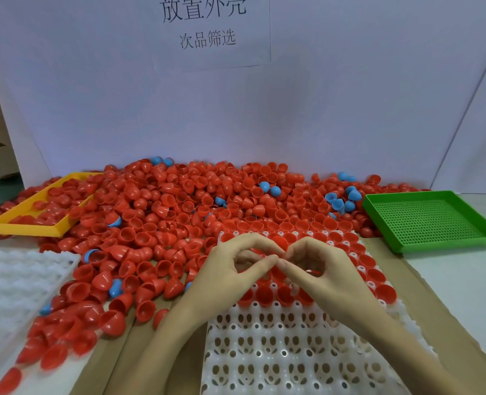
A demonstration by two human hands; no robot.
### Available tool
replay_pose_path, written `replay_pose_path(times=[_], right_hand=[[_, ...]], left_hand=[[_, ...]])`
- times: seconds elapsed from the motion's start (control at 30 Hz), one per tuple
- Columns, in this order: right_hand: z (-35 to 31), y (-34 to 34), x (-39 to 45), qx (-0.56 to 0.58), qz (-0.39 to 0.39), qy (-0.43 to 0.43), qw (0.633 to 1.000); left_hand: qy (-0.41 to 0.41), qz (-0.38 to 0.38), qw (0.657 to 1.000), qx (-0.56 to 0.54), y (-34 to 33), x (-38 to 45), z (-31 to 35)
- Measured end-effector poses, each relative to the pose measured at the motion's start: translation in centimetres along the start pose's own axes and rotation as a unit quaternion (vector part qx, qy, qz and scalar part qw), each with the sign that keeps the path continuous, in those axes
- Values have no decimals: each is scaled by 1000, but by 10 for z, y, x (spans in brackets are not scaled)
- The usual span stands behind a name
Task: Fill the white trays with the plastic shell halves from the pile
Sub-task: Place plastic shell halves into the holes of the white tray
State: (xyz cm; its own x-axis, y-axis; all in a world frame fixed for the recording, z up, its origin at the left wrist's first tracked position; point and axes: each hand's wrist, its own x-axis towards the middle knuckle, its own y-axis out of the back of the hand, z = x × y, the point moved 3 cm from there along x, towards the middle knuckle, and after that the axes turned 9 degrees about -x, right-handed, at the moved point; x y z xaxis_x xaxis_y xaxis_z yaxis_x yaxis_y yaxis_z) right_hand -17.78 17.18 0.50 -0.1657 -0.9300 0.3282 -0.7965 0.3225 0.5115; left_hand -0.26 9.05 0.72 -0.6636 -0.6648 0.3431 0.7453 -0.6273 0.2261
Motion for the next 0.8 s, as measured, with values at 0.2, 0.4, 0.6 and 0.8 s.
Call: replay_pose_path(times=[0.2,0.4,0.6,0.8], right_hand=[[-2,-5,-3,-60,28,56,996],[5,-3,2,-99,79,68,990],[6,-7,13,-165,84,85,979],[8,-12,24,-193,89,94,973]], left_hand=[[2,15,999,-33,4,1,-1],[22,247,932,263,47,-3,-15],[107,199,897,379,49,-5,-30],[141,197,934,261,50,-2,-31]])
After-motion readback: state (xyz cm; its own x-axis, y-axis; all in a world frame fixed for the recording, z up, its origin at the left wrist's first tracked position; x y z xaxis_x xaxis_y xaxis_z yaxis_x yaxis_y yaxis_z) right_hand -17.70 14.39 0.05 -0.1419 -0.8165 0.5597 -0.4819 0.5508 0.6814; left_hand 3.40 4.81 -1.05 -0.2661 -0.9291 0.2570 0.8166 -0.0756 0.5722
